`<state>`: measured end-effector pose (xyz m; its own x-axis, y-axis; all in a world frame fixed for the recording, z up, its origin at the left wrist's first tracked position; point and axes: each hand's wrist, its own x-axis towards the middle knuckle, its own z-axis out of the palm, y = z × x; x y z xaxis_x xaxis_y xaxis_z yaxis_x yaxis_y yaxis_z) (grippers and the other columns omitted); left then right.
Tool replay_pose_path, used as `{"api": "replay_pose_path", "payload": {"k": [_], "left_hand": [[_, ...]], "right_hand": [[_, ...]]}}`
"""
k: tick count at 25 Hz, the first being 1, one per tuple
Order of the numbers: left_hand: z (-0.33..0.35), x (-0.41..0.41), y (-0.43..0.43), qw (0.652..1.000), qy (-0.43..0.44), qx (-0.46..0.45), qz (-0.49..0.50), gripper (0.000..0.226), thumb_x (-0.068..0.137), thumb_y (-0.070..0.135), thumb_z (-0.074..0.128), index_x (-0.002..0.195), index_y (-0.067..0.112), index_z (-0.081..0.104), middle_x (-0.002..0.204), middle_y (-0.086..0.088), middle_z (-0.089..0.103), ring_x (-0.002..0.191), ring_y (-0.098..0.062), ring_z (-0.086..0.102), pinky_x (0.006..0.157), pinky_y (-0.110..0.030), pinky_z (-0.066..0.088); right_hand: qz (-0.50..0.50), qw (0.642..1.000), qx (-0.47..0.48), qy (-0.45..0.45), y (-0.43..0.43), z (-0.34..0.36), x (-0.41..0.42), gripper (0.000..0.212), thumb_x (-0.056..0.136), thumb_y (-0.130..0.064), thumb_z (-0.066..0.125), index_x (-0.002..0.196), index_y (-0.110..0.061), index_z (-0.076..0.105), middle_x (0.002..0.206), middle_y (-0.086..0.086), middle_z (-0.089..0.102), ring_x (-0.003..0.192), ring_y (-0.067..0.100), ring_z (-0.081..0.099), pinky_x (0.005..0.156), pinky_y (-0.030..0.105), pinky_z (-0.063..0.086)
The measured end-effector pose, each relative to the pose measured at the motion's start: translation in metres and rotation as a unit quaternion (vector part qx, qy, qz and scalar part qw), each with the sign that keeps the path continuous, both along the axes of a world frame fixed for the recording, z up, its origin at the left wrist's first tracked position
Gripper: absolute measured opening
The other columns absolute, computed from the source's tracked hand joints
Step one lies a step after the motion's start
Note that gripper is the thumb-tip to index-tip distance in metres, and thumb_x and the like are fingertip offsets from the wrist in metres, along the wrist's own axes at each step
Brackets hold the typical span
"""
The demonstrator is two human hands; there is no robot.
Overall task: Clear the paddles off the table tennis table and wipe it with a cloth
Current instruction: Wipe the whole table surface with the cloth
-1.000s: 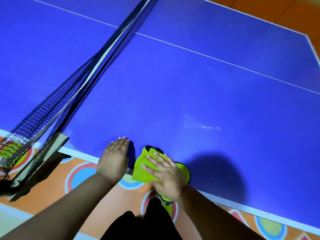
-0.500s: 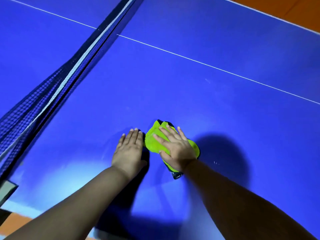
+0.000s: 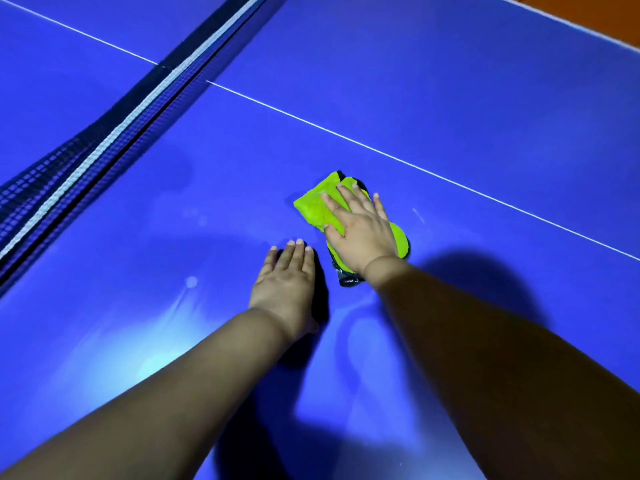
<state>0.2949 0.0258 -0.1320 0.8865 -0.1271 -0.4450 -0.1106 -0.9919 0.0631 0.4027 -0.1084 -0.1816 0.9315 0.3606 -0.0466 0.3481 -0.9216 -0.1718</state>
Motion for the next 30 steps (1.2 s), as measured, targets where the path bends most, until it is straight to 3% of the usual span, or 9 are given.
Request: {"api": "replay_pose_path", "payload": {"k": [7, 12, 18, 27, 30], "left_hand": [[-0.003, 0.019, -0.028, 0.991, 0.045, 0.12, -0.045, 0.103, 0.081, 0.038, 0.062, 0.145, -0.003, -0.008, 0.154, -0.023, -0.009, 0.144, -0.032, -0.001, 0.115, -0.041, -0.004], [-0.001, 0.022, -0.031, 0.986, 0.074, 0.146, -0.045, 0.115, 0.074, 0.044, 0.07, 0.145, -0.001, -0.008, 0.154, -0.022, -0.008, 0.144, -0.029, -0.002, 0.116, -0.039, -0.004], [0.001, 0.02, -0.03, 0.987, 0.069, 0.134, -0.047, 0.121, 0.069, 0.05, 0.072, 0.147, 0.003, -0.007, 0.155, -0.018, -0.007, 0.144, -0.026, -0.003, 0.117, -0.036, 0.0], [0.002, 0.007, -0.019, 0.997, 0.057, 0.061, -0.005, 0.122, 0.066, 0.053, 0.075, 0.148, 0.011, -0.005, 0.157, -0.006, -0.007, 0.144, -0.017, -0.005, 0.116, -0.034, 0.001], [0.005, -0.014, -0.018, 0.997, -0.028, 0.074, -0.016, 0.113, 0.074, 0.055, 0.067, 0.148, 0.009, -0.006, 0.157, -0.008, -0.005, 0.144, -0.019, -0.004, 0.116, -0.036, 0.001]], "right_hand": [[-0.025, 1.0, 0.009, 0.01, -0.047, -0.001, 0.105, 0.059, 0.093, -0.05, 0.043, 0.149, -0.038, 0.026, 0.16, -0.007, 0.015, 0.148, 0.016, 0.007, 0.12, 0.04, -0.001], [-0.091, 0.995, 0.036, 0.012, -0.11, -0.005, 0.115, 0.059, 0.094, -0.043, 0.047, 0.149, -0.035, 0.028, 0.16, -0.004, 0.016, 0.148, 0.017, 0.008, 0.12, 0.037, 0.0], [-0.119, 0.991, 0.058, 0.019, -0.124, -0.003, 0.064, 0.057, 0.093, -0.039, 0.049, 0.147, -0.038, 0.03, 0.16, -0.005, 0.013, 0.148, 0.016, 0.004, 0.119, 0.035, 0.0], [-0.073, 0.996, 0.049, 0.03, -0.088, 0.0, -0.097, 0.06, 0.089, -0.039, 0.05, 0.146, -0.041, 0.03, 0.16, -0.005, 0.014, 0.148, 0.017, 0.002, 0.117, 0.038, 0.002], [-0.065, 0.996, 0.054, 0.021, -0.071, -0.002, -0.156, 0.062, 0.083, -0.041, 0.044, 0.145, -0.039, 0.035, 0.159, -0.004, 0.019, 0.148, 0.019, 0.007, 0.117, 0.04, 0.005]]}}
